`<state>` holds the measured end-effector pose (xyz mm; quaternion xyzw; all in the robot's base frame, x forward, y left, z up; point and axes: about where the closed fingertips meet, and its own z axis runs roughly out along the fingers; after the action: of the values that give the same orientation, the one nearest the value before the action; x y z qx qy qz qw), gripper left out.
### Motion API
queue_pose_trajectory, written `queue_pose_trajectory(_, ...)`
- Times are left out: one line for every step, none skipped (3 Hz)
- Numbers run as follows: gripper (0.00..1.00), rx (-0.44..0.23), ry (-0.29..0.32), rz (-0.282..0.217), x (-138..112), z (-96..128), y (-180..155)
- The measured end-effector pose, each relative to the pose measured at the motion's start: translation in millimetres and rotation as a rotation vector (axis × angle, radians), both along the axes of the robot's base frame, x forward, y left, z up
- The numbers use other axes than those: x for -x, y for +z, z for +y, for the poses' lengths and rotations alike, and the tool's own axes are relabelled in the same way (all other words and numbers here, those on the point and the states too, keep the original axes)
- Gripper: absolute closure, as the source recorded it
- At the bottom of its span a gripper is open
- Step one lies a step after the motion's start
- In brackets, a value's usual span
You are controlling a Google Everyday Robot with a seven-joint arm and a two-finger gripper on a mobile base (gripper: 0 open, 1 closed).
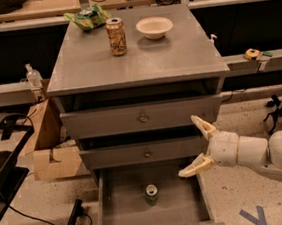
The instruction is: Pick green can from bottom drawer and place on counter
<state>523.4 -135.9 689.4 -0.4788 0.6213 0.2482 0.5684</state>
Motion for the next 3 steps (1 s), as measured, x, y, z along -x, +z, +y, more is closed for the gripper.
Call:
queue_pose_trajectory(0.00, -0.043, 0.021, -0.034, -1, 16, -37)
queue_pose_trajectory(0.00, -0.088, 0.056, -0.043, -2, 27, -108)
queue_pose_trajectory(0.00, -0.115, 0.094, -0.014, -3, 31, -186)
